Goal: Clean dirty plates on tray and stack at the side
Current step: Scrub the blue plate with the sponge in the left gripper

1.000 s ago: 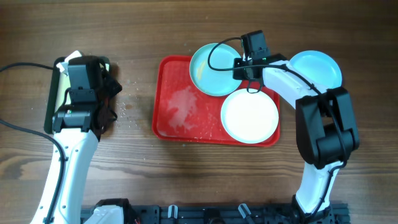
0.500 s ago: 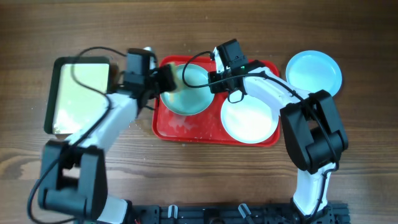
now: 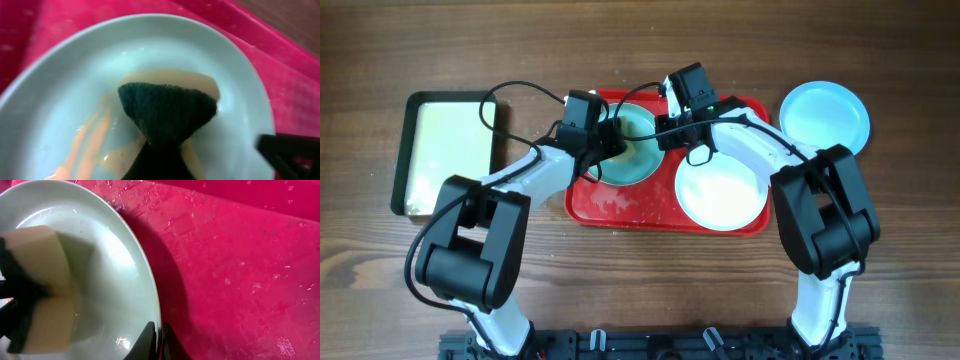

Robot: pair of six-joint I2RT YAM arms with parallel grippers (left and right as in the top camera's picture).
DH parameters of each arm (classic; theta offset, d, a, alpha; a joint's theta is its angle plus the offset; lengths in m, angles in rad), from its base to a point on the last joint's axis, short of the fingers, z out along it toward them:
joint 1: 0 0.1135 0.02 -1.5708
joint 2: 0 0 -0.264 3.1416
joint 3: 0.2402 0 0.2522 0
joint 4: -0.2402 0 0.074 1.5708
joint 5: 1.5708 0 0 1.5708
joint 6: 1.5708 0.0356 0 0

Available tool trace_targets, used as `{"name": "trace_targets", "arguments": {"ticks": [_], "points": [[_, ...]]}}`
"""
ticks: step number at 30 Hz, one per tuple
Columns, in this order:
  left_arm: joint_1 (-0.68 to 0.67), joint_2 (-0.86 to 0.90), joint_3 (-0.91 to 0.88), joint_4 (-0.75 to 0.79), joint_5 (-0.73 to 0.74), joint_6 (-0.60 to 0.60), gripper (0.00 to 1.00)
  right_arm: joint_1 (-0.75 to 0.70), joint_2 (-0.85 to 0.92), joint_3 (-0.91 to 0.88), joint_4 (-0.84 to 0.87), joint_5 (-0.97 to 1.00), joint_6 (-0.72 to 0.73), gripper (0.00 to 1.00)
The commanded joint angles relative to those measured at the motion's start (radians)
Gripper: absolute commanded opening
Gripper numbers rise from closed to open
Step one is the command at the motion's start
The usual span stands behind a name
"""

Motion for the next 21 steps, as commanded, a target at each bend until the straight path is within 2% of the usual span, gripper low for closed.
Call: {"name": "trace_targets", "arguments": {"ticks": [1, 5, 7, 9, 11, 15, 18, 21], "points": [[0.001, 0.027, -0.005, -0.081, -0.274, -0.006, 0.04, 0.002, 0.023, -0.003, 0.005, -0.002, 0.005, 0.06], [0.007, -0.035, -0.005, -0.134, -0.389, 0.092, 0.04, 0.002, 0.023, -0.003, 0.002, 0.002, 0.005, 0.06], [0.007, -0.086, -0.005, -0.14, -0.46, 0.095, 0.04, 0.002, 0.023, -0.003, 0.002, 0.002, 0.005, 0.06], [0.007, -0.14, -0.005, -0.138, -0.469, 0.094, 0.04, 0.002, 0.023, -0.003, 0.002, 0.002, 0.005, 0.07], [0.007, -0.166, -0.005, -0.126, -0.404, 0.085, 0.04, 0.002, 0.023, -0.003, 0.003, 0.007, 0.005, 0.07], [0.0, -0.1, -0.005, -0.021, -0.101, 0.084, 0.04, 0.002, 0.023, -0.003, 0.003, 0.013, 0.005, 0.08], [-0.008, -0.004, -0.005, 0.059, -0.08, 0.006, 0.04, 0.002, 0.023, -0.003, 0.002, 0.013, 0.005, 0.1], [-0.009, 0.056, -0.005, 0.129, -0.08, 0.006, 0.04, 0.002, 0.023, -0.003, 0.002, 0.013, 0.005, 0.1]]}}
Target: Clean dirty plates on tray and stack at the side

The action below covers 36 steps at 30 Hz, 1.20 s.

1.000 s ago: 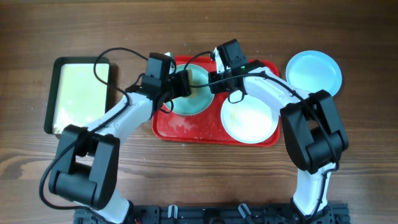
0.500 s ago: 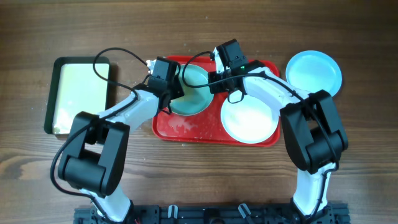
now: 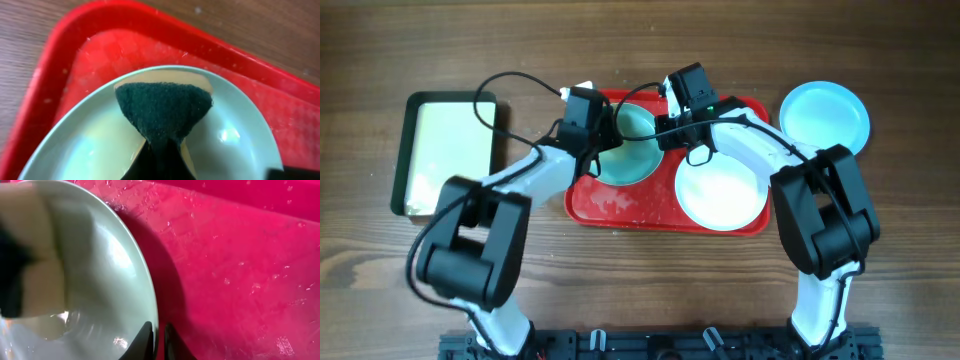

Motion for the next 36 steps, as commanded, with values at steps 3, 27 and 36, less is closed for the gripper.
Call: {"name": "trace_targets", "arguments": {"ticks": [3, 27, 36], "points": [[0.006, 0.056, -0.005, -0.016, -0.08, -0.02, 0.04, 0.002, 0.023, -0.003, 0.001, 0.01, 0.005, 0.09], [0.354, -0.524, -0.005, -0.47, -0.504, -0.021, 0.04, 0.117, -0.233, 0.091, -0.057, 0.594, -0.412, 0.04], [0.437, -0.524, -0.005, -0.541, -0.504, -0.021, 0.04, 0.41, -0.267, 0.091, 0.51, 1.185, -1.342, 0.04]]}}
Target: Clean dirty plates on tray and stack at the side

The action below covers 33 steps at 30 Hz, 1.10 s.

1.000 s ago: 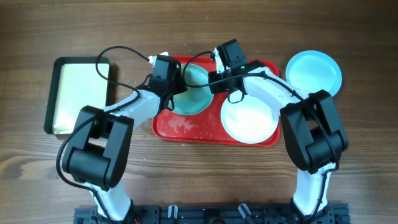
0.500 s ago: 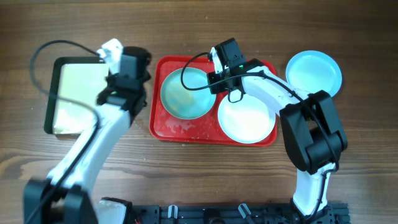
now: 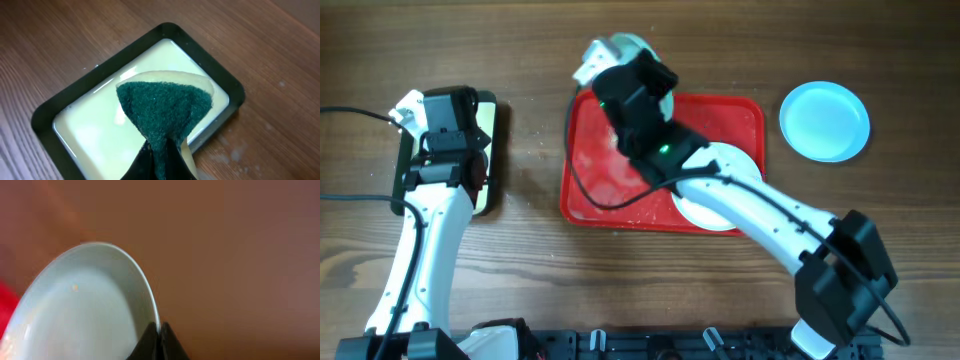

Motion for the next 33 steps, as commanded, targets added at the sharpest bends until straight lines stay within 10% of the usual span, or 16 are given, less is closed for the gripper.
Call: {"name": "trace_targets", "arguments": {"ticks": [1, 4, 8, 14, 20, 33], "points": [[0.007, -0.004, -0.002, 0.001, 0.002, -0.01, 0.04, 0.069, -0.021, 0.017, 0.13, 0.156, -0.378, 0.04], [0.007, -0.004, -0.002, -0.007, 0.002, -0.01, 0.04, 0.098, -0.021, 0.016, 0.193, 0.148, -0.367, 0.04], [0.007, -0.004, -0.002, -0.022, 0.044, -0.01, 0.04, 0.042, -0.021, 0.016, -0.08, 0.021, 0.037, 0.04], [0.007, -0.003, -0.002, 0.004, 0.169, -0.01, 0.04, -0.233, -0.021, 0.013, -0.509, -0.835, 0.545, 0.04], [0.005, 0.0, -0.002, 0.066, 0.397, -0.01, 0.04, -0.444, 0.052, -0.024, -0.548, -1.095, 0.621, 0.43], [-0.005, 0.042, -0.002, 0.09, 0.463, -0.01, 0.04, -0.438, 0.219, -0.039, -0.637, -1.079, 0.768, 0.54]]}}
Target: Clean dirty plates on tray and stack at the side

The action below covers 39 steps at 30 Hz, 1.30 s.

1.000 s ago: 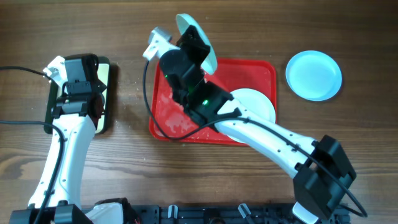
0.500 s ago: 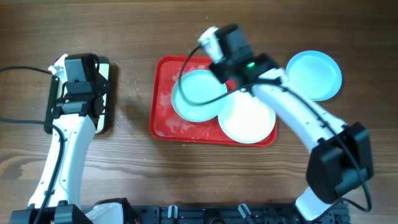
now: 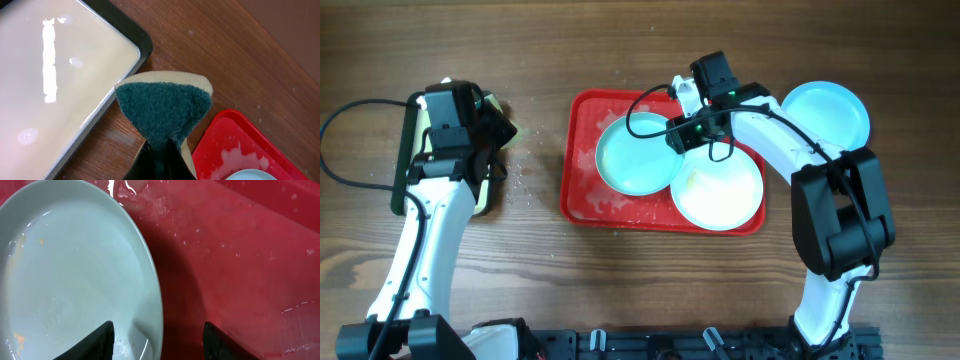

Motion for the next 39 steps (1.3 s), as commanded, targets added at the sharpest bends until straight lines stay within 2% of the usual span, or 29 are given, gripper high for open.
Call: {"name": "trace_targets", "arguments": {"ticks": [1, 2, 4, 6, 7, 12, 18, 24, 27, 29, 32, 36, 39], "points": [[-0.004, 0.007, -0.002, 0.007, 0.012, -0.01, 0.04, 0.002, 0.009, -0.01, -0.015, 0.017, 0.053, 0.45], [-0.004, 0.007, -0.002, 0.007, 0.012, -0.01, 0.04, 0.002, 0.009, -0.01, -0.019, 0.01, 0.071, 0.4], [-0.005, 0.007, -0.002, 0.007, 0.013, -0.01, 0.04, 0.002, 0.009, -0.01, -0.026, -0.034, 0.09, 0.37], [-0.011, 0.007, -0.002, 0.007, 0.028, -0.01, 0.04, 0.002, 0.009, -0.01, -0.034, -0.042, 0.108, 0.12], [-0.015, 0.007, -0.002, 0.008, 0.037, -0.01, 0.04, 0.002, 0.009, -0.01, -0.035, -0.043, 0.117, 0.04], [-0.061, 0.007, -0.002, 0.027, 0.042, -0.01, 0.04, 0.014, 0.009, -0.01, 0.005, -0.043, 0.14, 0.04], [-0.216, 0.04, -0.002, 0.084, 0.042, -0.01, 0.04, 0.049, 0.044, -0.01, 0.265, -0.027, 0.194, 0.05], [-0.338, 0.169, -0.002, 0.187, 0.042, -0.01, 0.04, 0.05, 0.121, -0.01, 0.292, 0.003, 0.193, 0.04], [-0.389, 0.248, -0.002, 0.255, 0.046, -0.014, 0.04, 0.05, 0.123, -0.01, 0.294, 0.104, 0.193, 0.04], [-0.438, 0.328, -0.002, 0.32, 0.12, -0.014, 0.04, 0.051, 0.123, -0.01, 0.294, 0.101, 0.196, 0.04], [-0.492, 0.414, -0.002, 0.384, 0.129, -0.021, 0.04, 0.052, 0.123, -0.01, 0.292, 0.101, 0.203, 0.04], [-0.546, 0.47, -0.002, 0.33, 0.127, -0.032, 0.04, 0.052, 0.123, -0.01, 0.285, 0.101, 0.201, 0.04], [-0.544, 0.47, -0.002, 0.257, 0.053, 0.025, 0.04, 0.052, 0.123, -0.01, 0.285, 0.101, 0.201, 0.04]]}}
